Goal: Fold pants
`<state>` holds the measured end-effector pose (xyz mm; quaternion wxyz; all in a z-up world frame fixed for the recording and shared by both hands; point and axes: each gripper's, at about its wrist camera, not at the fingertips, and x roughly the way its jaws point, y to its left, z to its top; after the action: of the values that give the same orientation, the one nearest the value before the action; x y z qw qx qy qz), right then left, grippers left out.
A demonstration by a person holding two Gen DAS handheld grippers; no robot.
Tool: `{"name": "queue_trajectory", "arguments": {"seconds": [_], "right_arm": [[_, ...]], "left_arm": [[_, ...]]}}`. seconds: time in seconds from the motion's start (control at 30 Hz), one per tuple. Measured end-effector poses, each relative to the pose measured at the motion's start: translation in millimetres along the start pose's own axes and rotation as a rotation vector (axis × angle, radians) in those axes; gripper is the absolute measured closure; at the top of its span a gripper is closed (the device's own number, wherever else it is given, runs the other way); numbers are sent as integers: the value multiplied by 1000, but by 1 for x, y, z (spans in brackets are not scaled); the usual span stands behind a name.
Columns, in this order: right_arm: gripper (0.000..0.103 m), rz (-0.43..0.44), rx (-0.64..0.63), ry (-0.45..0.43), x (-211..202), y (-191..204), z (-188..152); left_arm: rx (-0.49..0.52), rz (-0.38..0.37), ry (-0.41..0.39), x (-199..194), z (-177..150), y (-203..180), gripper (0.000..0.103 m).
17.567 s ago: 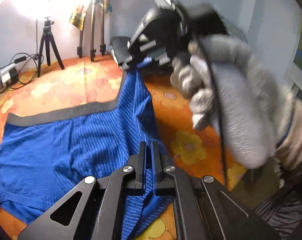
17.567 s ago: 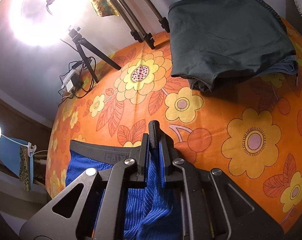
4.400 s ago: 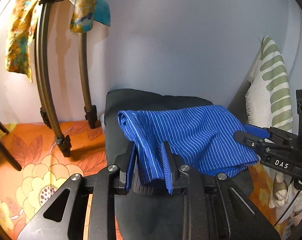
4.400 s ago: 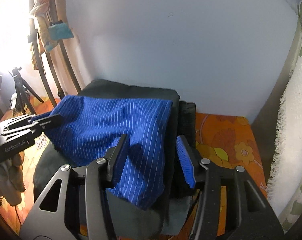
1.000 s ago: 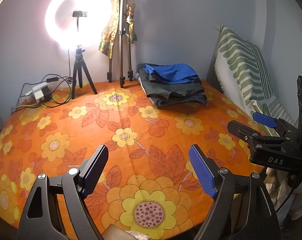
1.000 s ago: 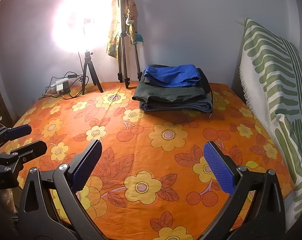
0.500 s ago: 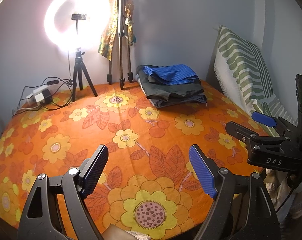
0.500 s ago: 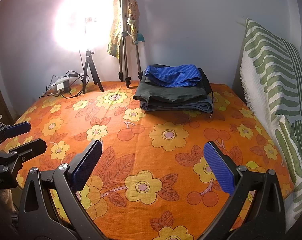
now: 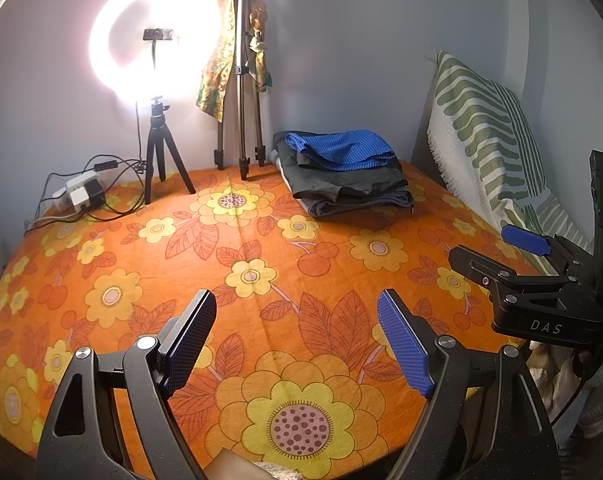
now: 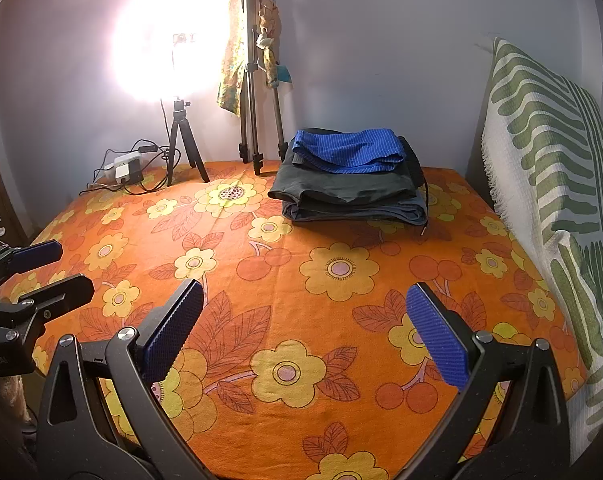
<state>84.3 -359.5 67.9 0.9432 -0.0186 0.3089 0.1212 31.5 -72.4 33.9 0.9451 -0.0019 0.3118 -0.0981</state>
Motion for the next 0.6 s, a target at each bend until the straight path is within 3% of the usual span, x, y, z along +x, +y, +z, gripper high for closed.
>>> {"name": "queue_trajectory", "arguments": {"seconds": [0.6], "right_arm": [[0,-1,-3,0,0,1,0]], "left_arm": [[-1,1,-3,-1,1,0,20]]}}
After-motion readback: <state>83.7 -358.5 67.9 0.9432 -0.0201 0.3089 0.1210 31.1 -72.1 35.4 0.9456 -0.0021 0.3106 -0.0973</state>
